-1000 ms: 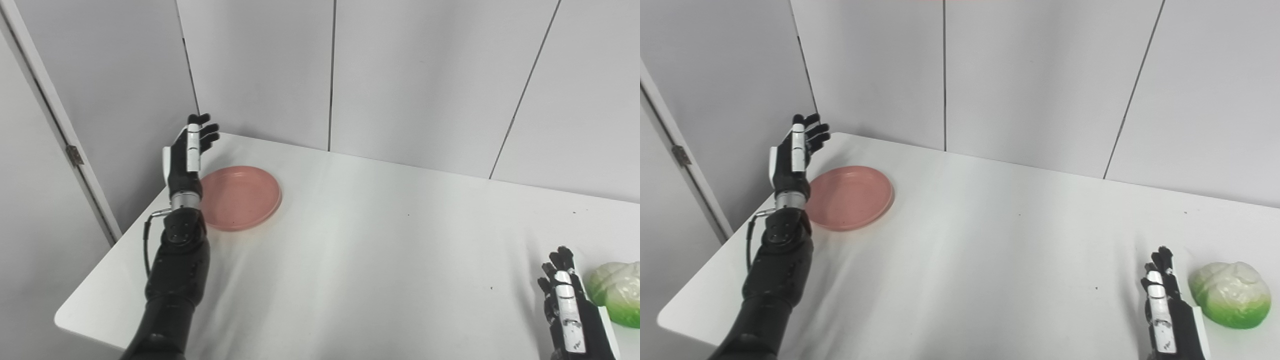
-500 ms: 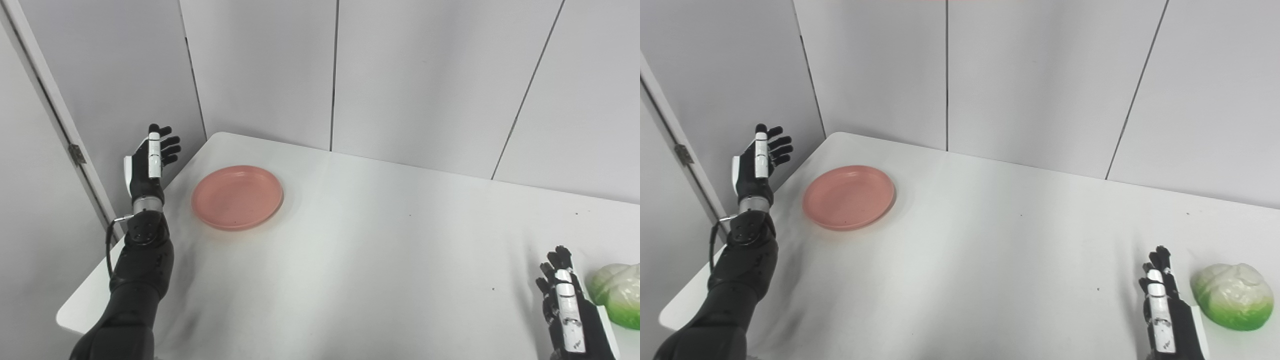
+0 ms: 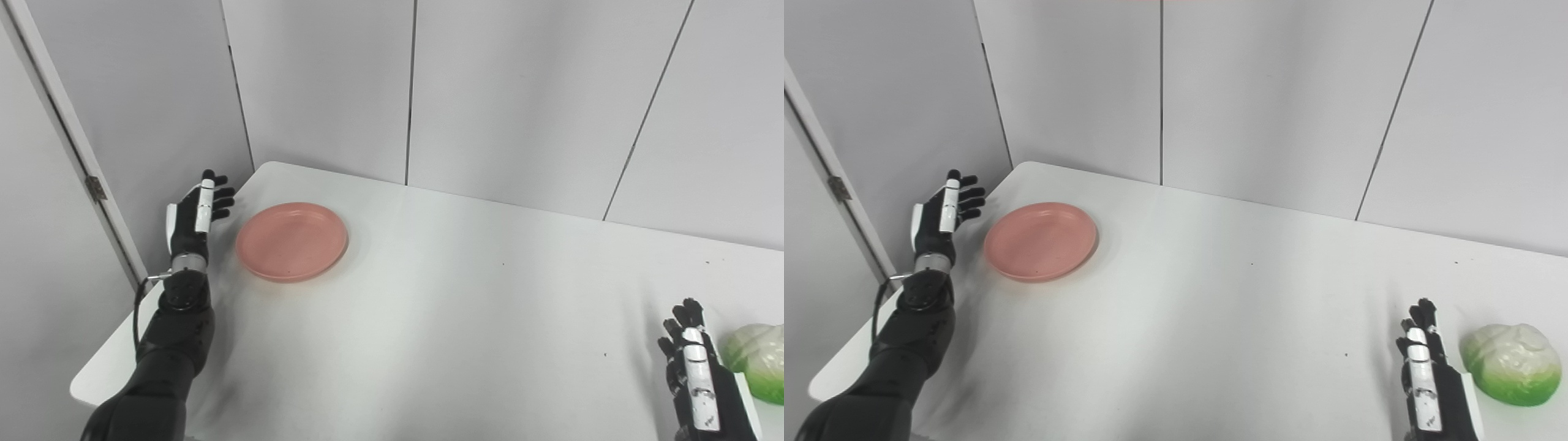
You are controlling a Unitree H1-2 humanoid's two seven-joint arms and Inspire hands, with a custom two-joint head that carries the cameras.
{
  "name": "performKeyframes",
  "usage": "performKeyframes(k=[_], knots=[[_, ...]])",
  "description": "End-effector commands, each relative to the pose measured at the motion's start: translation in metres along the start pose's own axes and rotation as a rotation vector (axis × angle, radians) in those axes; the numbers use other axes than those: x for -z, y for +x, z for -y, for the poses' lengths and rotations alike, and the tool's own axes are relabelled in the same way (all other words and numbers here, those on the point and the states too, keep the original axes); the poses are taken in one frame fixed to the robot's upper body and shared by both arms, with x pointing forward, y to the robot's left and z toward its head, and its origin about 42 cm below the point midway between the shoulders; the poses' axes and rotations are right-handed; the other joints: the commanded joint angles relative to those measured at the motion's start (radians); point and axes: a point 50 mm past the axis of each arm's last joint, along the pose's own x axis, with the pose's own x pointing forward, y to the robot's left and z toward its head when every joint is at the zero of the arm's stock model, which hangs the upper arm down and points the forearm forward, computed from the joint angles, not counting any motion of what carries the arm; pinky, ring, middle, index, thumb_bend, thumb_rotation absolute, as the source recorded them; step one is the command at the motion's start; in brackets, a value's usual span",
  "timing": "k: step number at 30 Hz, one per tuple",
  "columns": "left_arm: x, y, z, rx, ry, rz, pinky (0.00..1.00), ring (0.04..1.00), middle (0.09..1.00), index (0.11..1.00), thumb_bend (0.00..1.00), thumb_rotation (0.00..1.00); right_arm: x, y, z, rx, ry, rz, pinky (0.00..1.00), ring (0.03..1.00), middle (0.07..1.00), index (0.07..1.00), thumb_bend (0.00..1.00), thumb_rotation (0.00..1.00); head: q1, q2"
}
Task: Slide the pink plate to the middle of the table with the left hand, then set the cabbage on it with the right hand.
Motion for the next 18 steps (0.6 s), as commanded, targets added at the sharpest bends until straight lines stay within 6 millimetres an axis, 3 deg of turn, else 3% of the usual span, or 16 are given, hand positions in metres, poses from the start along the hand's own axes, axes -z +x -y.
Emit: performKeyframes(k=[1,14,18], knots=[[-0.028,0.016,0.005,0.022,0.004,0.078,0.73,0.698,0.700,0.694,0.66,1.00,-0.018,0.004,-0.003,-0.009,0.002,0.066,1.00,1.000,1.000,1.000,0.45,0.88,0.001,0.003],[-0.009,0.011,0.031,0.088,-0.005,-0.001,0.77,0.755,0.745,0.731,0.65,1.00,-0.019,0.002,-0.003,-0.005,-0.001,0.085,1.00,1.000,1.000,1.000,0.47,0.87,-0.019,0.023],[-0.003,0.009,0.036,0.099,-0.015,-0.008,0.74,0.730,0.729,0.720,0.66,1.00,-0.018,0.002,-0.003,-0.010,0.000,0.083,1.00,1.000,1.000,1.000,0.48,0.86,-0.028,0.026]])
